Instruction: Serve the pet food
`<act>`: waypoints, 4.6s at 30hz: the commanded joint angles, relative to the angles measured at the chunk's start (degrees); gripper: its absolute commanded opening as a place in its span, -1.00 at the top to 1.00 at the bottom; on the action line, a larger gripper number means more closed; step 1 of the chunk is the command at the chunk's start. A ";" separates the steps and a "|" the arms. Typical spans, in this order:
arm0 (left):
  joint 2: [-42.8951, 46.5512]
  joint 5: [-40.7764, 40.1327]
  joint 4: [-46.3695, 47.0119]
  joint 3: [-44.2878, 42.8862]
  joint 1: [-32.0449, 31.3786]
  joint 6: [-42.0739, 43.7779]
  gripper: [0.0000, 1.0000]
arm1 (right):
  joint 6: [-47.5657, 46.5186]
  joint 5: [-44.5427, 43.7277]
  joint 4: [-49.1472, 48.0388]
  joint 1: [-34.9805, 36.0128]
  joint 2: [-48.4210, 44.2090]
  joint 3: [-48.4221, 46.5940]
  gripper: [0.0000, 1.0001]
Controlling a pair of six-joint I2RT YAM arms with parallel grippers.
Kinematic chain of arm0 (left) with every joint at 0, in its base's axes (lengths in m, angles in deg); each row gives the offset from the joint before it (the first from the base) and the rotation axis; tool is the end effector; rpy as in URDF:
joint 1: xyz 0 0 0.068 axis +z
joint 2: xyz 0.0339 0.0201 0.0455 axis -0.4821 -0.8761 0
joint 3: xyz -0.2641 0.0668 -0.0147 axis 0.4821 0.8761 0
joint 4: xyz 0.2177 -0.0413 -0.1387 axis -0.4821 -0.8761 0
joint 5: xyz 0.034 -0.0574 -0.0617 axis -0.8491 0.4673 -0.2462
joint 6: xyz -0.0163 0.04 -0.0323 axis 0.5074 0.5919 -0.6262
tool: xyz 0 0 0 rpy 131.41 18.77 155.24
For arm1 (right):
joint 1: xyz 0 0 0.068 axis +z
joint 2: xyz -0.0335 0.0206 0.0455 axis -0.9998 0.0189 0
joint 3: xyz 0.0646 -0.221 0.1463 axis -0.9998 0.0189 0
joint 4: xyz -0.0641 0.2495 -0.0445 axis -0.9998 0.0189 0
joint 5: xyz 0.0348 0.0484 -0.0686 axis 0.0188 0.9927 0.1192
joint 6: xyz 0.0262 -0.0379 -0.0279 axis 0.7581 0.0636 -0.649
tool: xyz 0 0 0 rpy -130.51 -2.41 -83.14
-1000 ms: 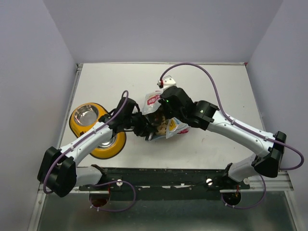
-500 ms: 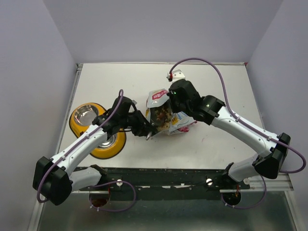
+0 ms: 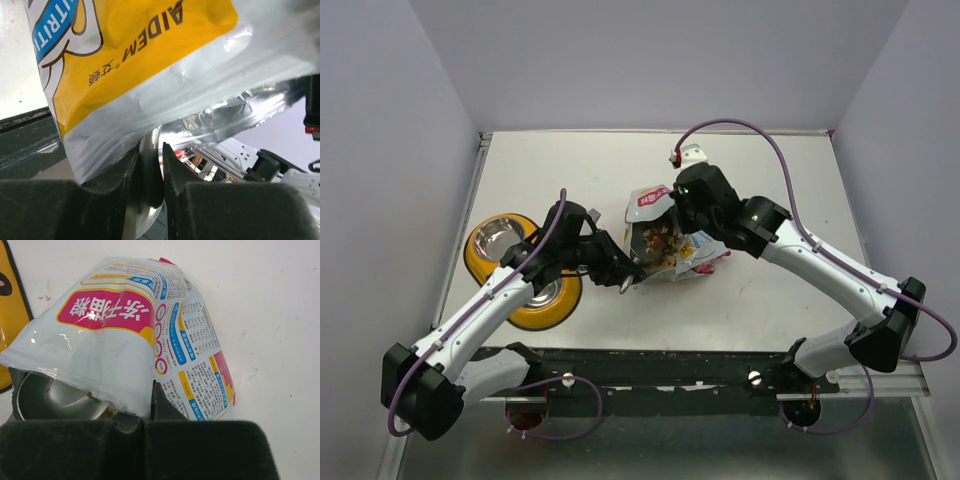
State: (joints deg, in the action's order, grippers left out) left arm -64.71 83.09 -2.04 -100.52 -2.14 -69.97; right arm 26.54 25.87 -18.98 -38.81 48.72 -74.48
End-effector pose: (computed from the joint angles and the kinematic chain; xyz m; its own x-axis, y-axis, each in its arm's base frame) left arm 0.1813 -0.1316 0.2870 -0.8962 -0.4073 0.1759 -0.3667 0.4567 -0.8105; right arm 0.2105 0.2299 0.3768 -0.5114 -0.2568 -0.8201 -0.3912 0.9193 -0.0440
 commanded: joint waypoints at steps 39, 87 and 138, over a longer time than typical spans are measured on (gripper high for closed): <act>4.73 17.63 52.38 19.87 2.66 -5.19 1.00 | -1.87 -4.81 5.54 -6.07 -3.70 -5.27 0.99; 13.00 -0.47 48.23 16.70 25.58 -18.28 1.00 | 1.03 -0.69 12.57 -13.81 -1.16 -11.42 0.99; 20.31 -11.46 -18.38 15.24 53.81 -28.75 1.00 | 1.65 8.90 9.50 -12.49 -7.05 -5.27 0.99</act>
State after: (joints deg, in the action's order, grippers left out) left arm -39.27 72.49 -11.41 -79.51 49.82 -99.06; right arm 27.63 34.07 -7.05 -51.77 45.16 -79.11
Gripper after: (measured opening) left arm 0.269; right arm 0.009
